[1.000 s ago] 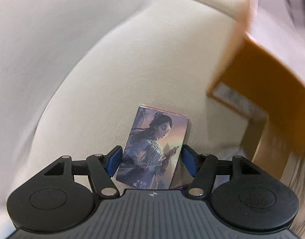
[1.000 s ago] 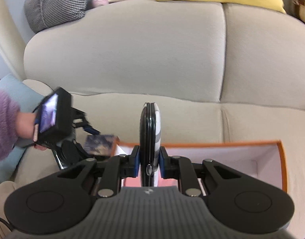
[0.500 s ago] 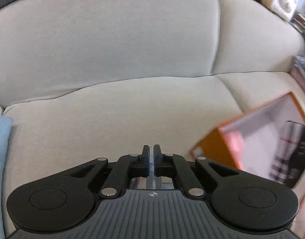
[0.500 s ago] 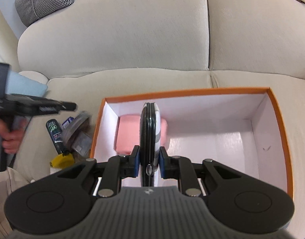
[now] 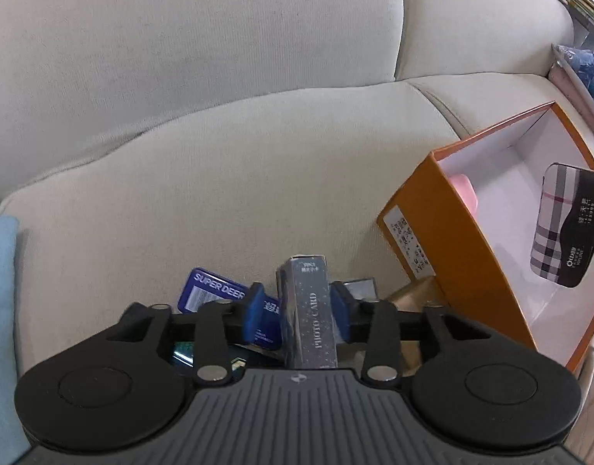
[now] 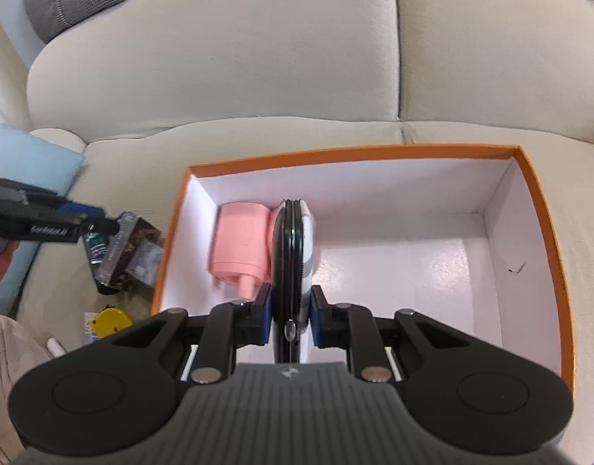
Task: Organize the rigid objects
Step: 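Lower the plaid pouch into the box and open the right gripper while the left carries the card box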
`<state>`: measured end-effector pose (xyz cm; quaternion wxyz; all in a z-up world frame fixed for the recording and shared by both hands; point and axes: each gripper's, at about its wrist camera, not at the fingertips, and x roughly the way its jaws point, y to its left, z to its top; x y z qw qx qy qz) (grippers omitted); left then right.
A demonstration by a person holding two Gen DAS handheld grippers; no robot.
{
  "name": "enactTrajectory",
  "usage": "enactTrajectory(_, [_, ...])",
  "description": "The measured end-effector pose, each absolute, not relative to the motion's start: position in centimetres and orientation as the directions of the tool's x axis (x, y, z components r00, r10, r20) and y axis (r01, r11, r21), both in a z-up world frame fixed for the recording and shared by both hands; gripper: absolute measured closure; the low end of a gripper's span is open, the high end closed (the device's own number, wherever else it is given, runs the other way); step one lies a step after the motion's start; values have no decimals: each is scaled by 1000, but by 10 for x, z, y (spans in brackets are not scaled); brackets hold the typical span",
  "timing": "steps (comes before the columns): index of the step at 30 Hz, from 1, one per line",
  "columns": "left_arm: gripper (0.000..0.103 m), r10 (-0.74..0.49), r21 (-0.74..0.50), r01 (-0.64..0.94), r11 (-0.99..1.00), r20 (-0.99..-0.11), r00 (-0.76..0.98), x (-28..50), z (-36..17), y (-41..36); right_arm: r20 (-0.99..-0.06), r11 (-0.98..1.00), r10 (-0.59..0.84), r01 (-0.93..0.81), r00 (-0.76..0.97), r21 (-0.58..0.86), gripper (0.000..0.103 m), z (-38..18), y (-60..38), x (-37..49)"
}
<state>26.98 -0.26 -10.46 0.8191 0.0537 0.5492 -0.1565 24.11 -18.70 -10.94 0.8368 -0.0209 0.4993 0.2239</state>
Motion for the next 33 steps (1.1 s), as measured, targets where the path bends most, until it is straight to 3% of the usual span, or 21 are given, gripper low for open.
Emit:
enactTrajectory(1, [46,-216,-101,321,942,-913,345,269,-104,-4,-846,900,351,-393,400,188,83,-112,-189,242])
enactTrajectory(4, [46,-206,-99,322,942,-926,317,264,-111,-15,-853,904,346,-383,390,191,83,-118,-192,247])
enactTrajectory(6, [50,-151,-51,314,948,-941,302,265,-117,-21,-861,908,337,-374,380,190,83,-123,-194,251])
enactTrajectory(8, [64,-118,-23,308,951,-949,294,265,-123,-24,-869,911,328,-368,371,187,83,-129,-195,255])
enactTrajectory(10, [70,-118,-28,299,954,-951,286,263,-124,-22,-873,911,324,-371,366,182,83,-132,-199,255])
enactTrajectory(15, [77,-98,-24,242,970,-949,301,266,-126,-15,-881,912,314,-370,355,176,83,-140,-203,256])
enactTrajectory(23, [78,-113,-58,156,986,-922,369,258,-114,-4,-873,906,332,-379,358,189,85,-141,-206,251])
enactTrajectory(24, [78,-125,-74,144,987,-914,386,254,-106,-2,-870,905,335,-382,363,189,91,-139,-207,250])
enactTrajectory(29, [78,-231,-181,149,972,-855,465,229,-56,-7,-865,901,335,-396,374,178,97,-130,-211,254])
enactTrajectory(33, [78,-361,-304,195,933,-791,494,217,-25,-25,-865,900,337,-397,373,179,90,-131,-211,254])
